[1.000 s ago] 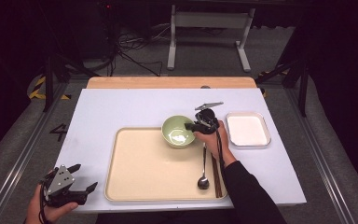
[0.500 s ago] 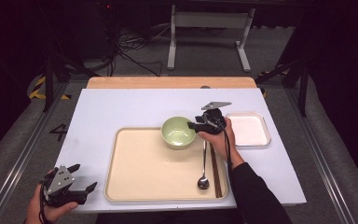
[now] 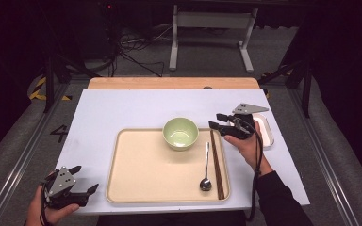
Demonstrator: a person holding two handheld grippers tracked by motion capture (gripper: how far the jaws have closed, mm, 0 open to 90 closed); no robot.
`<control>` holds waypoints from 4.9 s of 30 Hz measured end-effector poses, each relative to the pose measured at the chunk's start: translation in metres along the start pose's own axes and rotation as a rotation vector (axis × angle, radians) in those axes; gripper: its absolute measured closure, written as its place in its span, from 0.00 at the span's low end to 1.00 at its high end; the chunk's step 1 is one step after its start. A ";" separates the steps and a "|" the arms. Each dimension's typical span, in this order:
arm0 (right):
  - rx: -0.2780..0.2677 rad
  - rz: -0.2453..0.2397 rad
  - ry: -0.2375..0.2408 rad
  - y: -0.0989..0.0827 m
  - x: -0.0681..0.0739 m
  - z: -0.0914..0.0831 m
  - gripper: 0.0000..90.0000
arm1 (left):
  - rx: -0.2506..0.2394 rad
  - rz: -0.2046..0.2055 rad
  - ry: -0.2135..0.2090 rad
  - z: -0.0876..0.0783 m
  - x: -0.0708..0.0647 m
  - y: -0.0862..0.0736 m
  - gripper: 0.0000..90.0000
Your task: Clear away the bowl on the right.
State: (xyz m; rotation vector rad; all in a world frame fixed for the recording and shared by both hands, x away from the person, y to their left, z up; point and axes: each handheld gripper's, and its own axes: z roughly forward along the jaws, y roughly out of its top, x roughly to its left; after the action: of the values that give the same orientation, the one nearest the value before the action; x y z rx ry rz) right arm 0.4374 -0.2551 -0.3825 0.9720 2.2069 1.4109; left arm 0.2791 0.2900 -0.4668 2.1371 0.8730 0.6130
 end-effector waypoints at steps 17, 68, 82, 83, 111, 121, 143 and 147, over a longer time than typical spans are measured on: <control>0.013 -0.053 -0.105 -0.011 -0.022 -0.047 0.50 | -0.003 0.003 0.004 -0.002 0.001 0.000 0.16; 0.153 0.215 -0.380 -0.074 -0.122 -0.101 0.56 | 0.022 0.012 0.008 0.000 -0.001 -0.001 0.16; 0.206 0.328 -0.338 -0.094 -0.140 -0.098 0.76 | 0.026 0.017 0.006 0.001 -0.001 0.000 0.16; 0.218 0.332 -0.329 -0.095 -0.140 -0.096 0.77 | 0.025 0.016 0.005 0.001 -0.001 0.000 0.16; 0.256 0.405 -0.291 -0.100 -0.146 -0.084 0.85 | 0.037 0.011 0.002 0.004 -0.002 0.000 0.16; 0.221 0.452 -0.300 -0.102 -0.148 -0.082 0.93 | 0.044 0.017 0.005 0.006 -0.001 0.001 0.16; 0.109 0.438 -0.361 -0.093 -0.143 -0.094 0.99 | 0.024 0.012 0.007 0.003 0.001 0.001 0.16; 0.062 0.435 -0.376 -0.091 -0.142 -0.101 0.99 | 0.019 0.006 0.005 0.002 0.001 0.001 0.16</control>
State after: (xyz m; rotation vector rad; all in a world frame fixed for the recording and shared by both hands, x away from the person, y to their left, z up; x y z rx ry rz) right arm 0.4430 -0.4463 -0.4289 1.6638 1.8384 1.1971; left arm 0.2816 0.2891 -0.4674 2.1572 0.8786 0.6150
